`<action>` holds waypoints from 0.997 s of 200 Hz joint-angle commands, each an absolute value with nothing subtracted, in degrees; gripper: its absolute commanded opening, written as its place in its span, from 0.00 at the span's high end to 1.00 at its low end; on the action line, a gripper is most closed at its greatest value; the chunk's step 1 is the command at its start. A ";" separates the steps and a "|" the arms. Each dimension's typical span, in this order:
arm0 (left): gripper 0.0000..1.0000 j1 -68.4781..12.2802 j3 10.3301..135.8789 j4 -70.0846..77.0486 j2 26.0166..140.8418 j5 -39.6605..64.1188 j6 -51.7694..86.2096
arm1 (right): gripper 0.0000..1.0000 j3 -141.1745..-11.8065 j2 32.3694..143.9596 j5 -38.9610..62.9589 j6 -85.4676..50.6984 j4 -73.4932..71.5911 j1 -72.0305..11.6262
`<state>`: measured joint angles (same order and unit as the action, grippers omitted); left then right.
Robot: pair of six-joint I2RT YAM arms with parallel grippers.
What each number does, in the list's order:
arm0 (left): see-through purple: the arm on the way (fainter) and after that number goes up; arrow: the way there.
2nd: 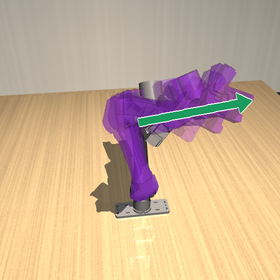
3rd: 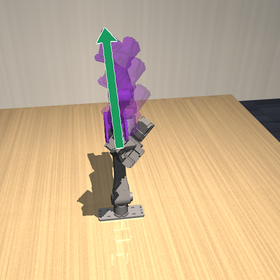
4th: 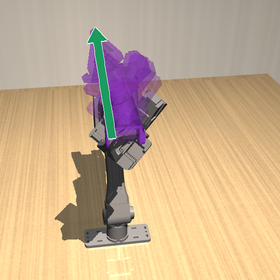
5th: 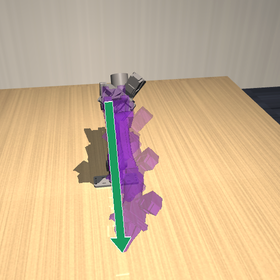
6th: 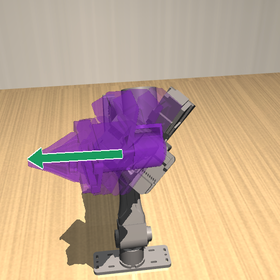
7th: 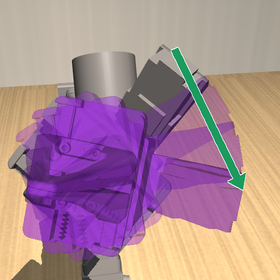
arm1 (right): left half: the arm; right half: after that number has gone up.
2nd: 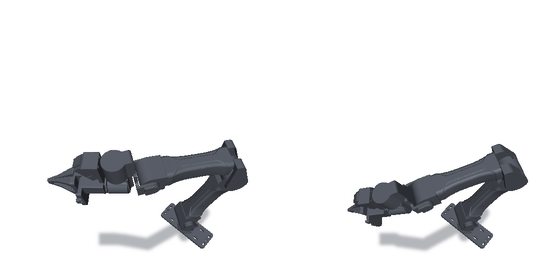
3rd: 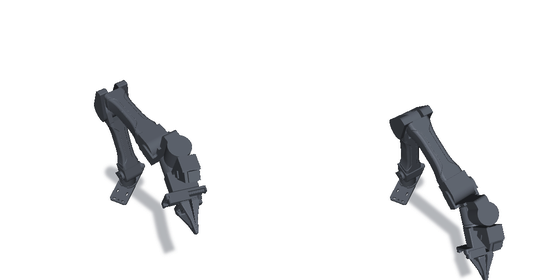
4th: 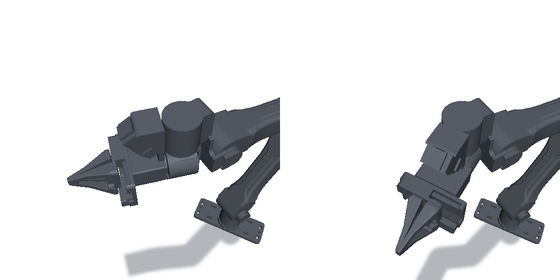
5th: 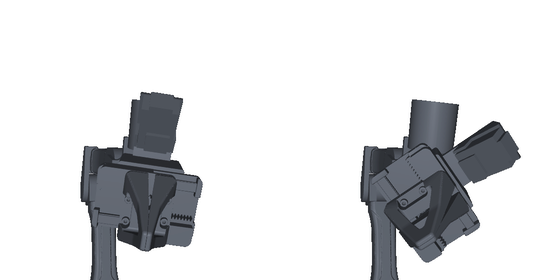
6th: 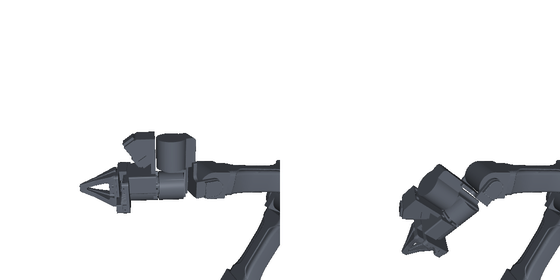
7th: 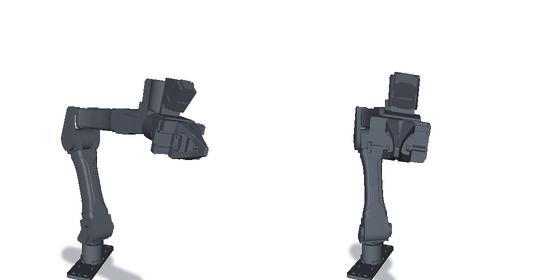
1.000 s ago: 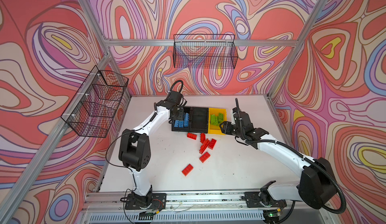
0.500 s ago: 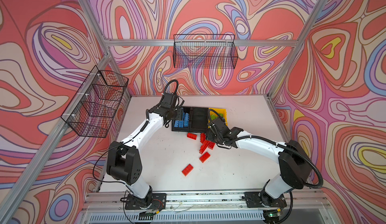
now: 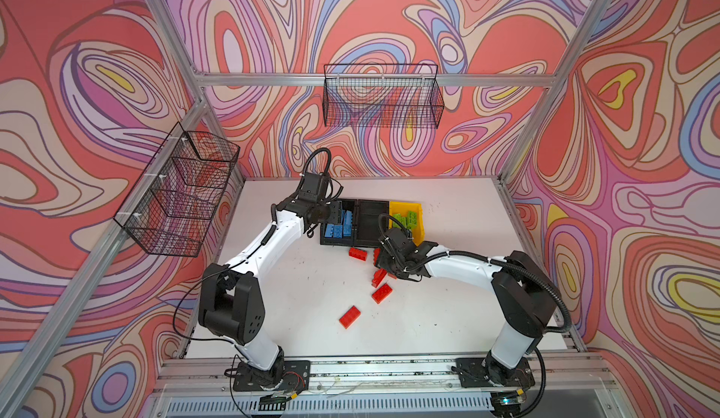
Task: Sort the legos into containers by color
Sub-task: Pick up the lego from the center of the table.
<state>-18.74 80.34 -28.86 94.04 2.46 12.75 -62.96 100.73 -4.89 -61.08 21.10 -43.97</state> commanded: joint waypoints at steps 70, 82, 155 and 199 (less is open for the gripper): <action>0.38 -18.46 79.72 -28.48 92.24 3.52 13.18 | 0.57 -64.78 102.83 -4.58 -62.73 19.30 -45.16; 0.37 -18.46 79.73 -28.65 92.20 3.56 13.18 | 0.61 -64.78 102.83 -4.40 -62.90 19.28 -45.18; 0.38 -18.46 79.80 -28.78 92.29 3.44 13.10 | 0.83 -66.62 101.65 -4.66 -61.90 21.61 -45.19; 0.38 -18.45 79.89 -28.99 92.46 3.62 13.10 | 0.89 -68.07 98.94 -6.03 -60.34 24.82 -45.18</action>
<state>-18.74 80.34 -28.82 94.04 3.03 13.10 -66.70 101.91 -4.16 -60.88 21.82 -44.82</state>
